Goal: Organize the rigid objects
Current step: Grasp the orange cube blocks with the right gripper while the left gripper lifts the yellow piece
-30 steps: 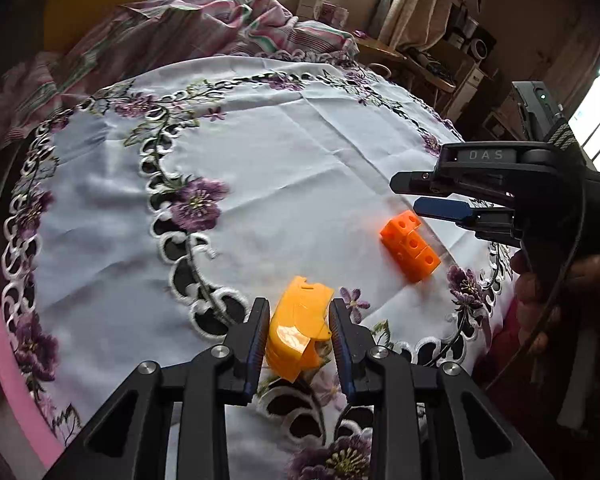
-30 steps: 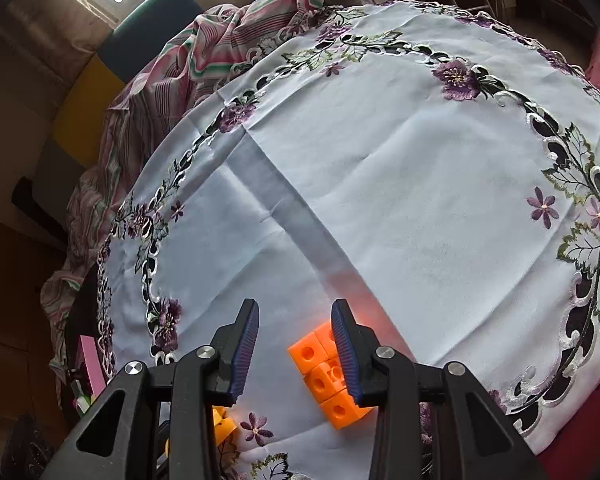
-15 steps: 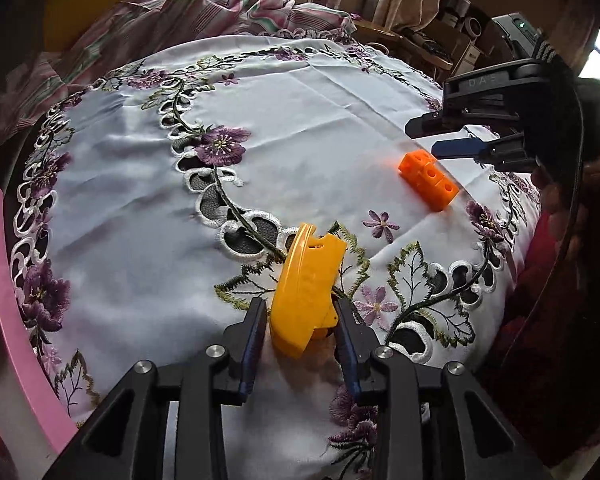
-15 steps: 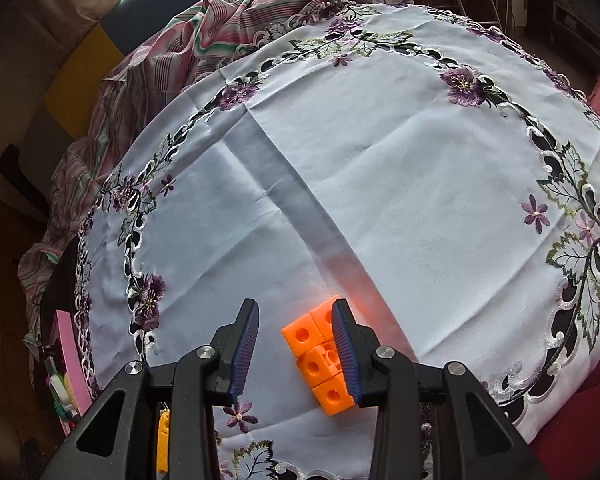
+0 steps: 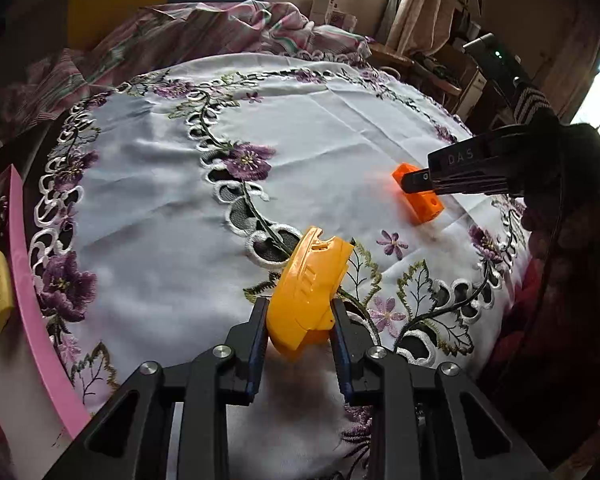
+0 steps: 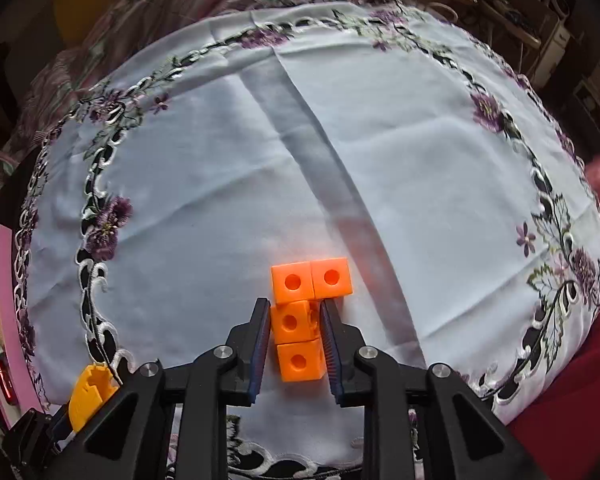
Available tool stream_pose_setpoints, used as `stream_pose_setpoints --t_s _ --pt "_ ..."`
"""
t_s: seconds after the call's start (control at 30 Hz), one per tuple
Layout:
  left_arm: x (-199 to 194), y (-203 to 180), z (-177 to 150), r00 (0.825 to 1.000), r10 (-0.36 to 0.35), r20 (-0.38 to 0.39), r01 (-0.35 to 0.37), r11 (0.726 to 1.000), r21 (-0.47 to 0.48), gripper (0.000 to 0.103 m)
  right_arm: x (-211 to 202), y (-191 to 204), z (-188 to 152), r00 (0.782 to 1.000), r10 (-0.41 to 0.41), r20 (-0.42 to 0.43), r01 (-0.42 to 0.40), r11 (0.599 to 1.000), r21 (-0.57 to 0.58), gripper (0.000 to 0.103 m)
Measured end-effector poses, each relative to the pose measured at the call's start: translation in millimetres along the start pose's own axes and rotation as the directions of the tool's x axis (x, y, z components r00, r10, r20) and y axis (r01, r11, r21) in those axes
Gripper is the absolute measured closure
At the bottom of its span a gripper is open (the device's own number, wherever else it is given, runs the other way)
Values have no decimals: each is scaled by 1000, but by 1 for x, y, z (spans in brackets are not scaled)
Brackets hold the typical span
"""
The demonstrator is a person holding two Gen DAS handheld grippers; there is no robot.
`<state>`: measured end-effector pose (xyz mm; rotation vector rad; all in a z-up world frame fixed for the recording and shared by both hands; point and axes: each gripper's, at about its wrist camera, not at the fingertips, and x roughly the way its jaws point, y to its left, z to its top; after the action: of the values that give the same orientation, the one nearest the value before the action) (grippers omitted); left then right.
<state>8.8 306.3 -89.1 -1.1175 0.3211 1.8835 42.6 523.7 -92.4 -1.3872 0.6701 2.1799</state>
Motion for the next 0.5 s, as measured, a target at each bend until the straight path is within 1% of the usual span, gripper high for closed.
stream_pose_setpoints --t_s 0.03,0.07,0.1,0.17,0.27,0.5 --pt "-6 3 1 1000 4 15 -4 1000 -11 74 -3 6 0 998 53 30 -52 998 -19 81" --pt "-12 5 2 999 10 31 -9 1000 -19 74 -4 13 1 997 68 45 -65 997 -51 81" --pt "-18 7 3 999 16 47 -15 1000 -26 74 -4 22 -1 996 70 47 -65 994 -93 81" --pt "-31 12 5 996 37 81 -34 999 -42 73 0 33 -5 995 100 21 -96 985 -142 81" --pt "-47 21 6 991 72 110 -64 995 -77 73 14 43 -10 995 92 -48 -99 979 -179 81" --pt "-73 40 -1 978 147 150 -126 982 -143 73 16 44 -14 995 87 -48 -94 978 -187 80"
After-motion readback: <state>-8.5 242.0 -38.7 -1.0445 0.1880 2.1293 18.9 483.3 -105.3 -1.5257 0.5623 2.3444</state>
